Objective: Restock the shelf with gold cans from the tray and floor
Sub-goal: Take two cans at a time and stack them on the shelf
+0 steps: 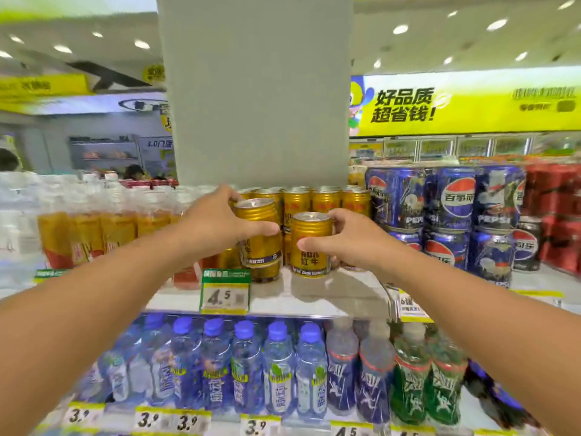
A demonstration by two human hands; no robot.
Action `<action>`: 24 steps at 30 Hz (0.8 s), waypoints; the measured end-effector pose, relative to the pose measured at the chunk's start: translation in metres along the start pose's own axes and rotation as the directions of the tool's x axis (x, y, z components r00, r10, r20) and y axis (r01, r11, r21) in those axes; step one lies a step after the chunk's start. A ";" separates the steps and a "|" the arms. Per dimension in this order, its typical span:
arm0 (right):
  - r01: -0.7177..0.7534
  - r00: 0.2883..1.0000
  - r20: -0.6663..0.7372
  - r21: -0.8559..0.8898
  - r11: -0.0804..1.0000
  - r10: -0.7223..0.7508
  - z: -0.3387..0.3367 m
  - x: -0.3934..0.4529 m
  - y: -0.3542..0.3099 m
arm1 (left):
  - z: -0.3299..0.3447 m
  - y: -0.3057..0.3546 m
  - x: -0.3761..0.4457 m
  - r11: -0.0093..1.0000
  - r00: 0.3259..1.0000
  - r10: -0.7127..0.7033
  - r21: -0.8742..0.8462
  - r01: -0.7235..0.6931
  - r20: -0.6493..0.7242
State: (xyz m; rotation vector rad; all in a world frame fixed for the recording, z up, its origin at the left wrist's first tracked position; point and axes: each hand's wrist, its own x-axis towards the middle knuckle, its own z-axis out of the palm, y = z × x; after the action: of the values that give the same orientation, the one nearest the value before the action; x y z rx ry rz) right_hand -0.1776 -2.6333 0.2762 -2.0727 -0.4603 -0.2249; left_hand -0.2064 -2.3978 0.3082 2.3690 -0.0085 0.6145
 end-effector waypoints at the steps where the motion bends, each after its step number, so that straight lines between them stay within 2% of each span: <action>1: 0.004 1.000 -0.019 -0.021 1.000 -0.005 0.002 0.006 -0.006 | -0.004 -0.001 0.008 1.000 1.000 0.005 0.017 -0.005 -0.024; 6: -0.002 0.999 -0.043 -0.081 0.997 -0.002 0.012 0.038 -0.028 | -0.020 -0.001 0.033 0.996 0.996 0.040 0.082 -0.034 -0.076; 10: 0.016 0.999 -0.036 -0.107 0.994 -0.020 0.016 0.058 -0.035 | -0.022 -0.006 0.048 0.999 0.995 -0.006 0.039 0.009 -0.100; 15: -0.018 0.998 -0.060 -0.168 0.986 0.008 0.020 0.078 -0.030 | -0.018 -0.009 0.058 0.995 0.992 -0.061 0.078 0.070 -0.110; 24: -0.028 0.996 -0.089 -0.100 0.995 0.020 0.045 0.096 -0.041 | -0.008 -0.006 0.070 0.974 0.985 -0.098 0.187 0.124 -0.141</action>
State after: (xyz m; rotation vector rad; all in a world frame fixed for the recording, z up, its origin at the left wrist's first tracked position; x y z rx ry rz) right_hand -0.1081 -2.5531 0.3180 -2.1557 -0.3769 -0.3298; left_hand -0.1462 -2.3777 0.3400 2.4916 0.2523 0.7445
